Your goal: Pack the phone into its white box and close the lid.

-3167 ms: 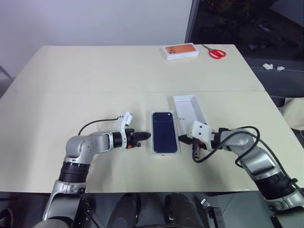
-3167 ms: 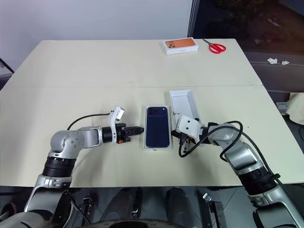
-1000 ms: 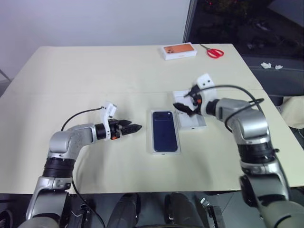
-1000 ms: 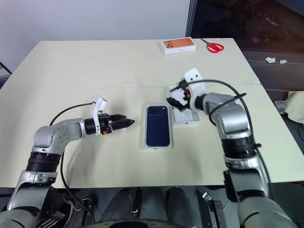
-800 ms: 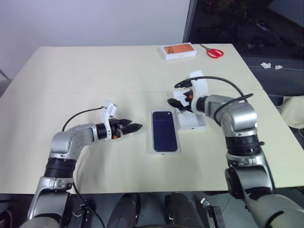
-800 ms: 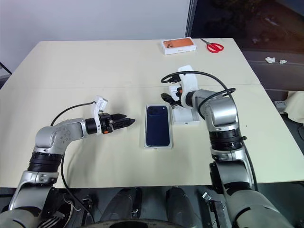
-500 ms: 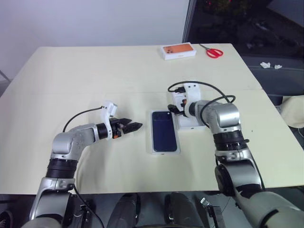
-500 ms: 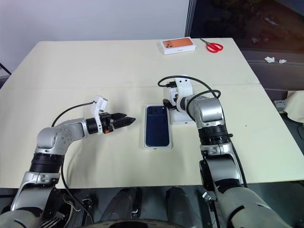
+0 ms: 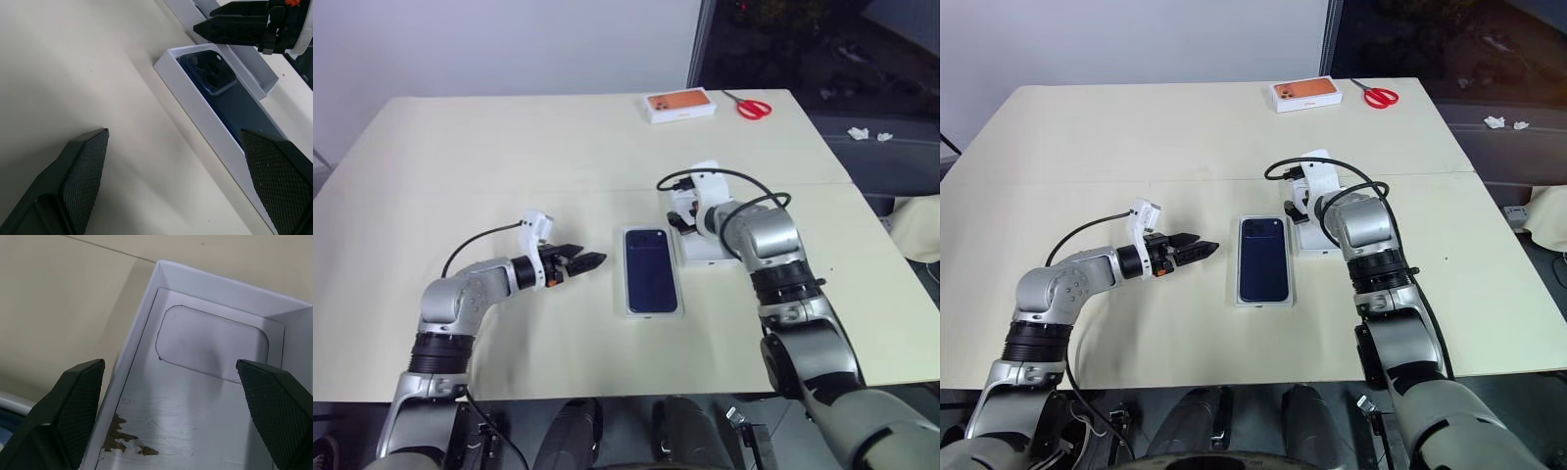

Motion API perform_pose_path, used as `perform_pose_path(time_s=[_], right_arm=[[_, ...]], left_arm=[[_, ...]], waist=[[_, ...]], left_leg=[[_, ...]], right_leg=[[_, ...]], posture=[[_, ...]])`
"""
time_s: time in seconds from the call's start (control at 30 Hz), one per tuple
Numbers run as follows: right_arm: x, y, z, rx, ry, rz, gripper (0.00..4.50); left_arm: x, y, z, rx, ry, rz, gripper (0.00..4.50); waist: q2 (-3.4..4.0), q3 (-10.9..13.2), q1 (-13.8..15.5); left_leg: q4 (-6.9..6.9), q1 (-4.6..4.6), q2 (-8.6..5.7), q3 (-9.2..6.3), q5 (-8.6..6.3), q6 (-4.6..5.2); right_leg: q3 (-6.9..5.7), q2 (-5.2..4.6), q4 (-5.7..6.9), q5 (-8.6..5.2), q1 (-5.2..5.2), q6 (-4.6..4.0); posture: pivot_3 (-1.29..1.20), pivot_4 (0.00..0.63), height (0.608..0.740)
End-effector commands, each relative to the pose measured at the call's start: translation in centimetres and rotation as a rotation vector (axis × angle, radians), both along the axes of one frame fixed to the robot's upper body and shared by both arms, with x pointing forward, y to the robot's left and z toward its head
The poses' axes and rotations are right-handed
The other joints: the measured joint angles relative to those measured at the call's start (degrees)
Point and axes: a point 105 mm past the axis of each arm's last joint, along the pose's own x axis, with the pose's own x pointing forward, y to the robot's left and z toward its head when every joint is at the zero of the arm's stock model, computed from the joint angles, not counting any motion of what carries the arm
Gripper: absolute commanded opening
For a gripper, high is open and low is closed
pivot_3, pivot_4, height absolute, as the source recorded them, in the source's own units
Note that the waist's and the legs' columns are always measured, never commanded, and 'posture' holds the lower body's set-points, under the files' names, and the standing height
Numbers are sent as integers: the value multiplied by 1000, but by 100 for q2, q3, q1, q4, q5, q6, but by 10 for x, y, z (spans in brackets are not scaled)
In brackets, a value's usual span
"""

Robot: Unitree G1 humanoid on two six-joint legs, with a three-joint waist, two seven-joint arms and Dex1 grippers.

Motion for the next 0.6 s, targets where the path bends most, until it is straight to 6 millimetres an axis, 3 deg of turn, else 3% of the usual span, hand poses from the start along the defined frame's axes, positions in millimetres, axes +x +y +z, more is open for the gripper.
perform_pose_path(time_s=[0.03,0.3,0.6], right_arm=[[-2,-11,13,-61,-69,11,4500],[-17,-29,11,-88,-48,38,4500],[-28,-24,20,-79,-58,77,4500]], left_arm=[[1,6,-7,26,23,32,4485],[1,5,-7,22,26,27,4485],[3,6,-3,21,14,26,4485]], waist=[[0,0,4],[0,0,6],[0,0,12]], left_leg=[[0,0,0,0,0,0],[0,0,0,0,0,0],[0,0,2,0,0,1]], right_leg=[[0,0,0,0,0,0],[0,0,-1,0,2,0],[1,1,-2,0,2,0]], posture=[[0,150,740],[0,150,740],[0,150,740]])
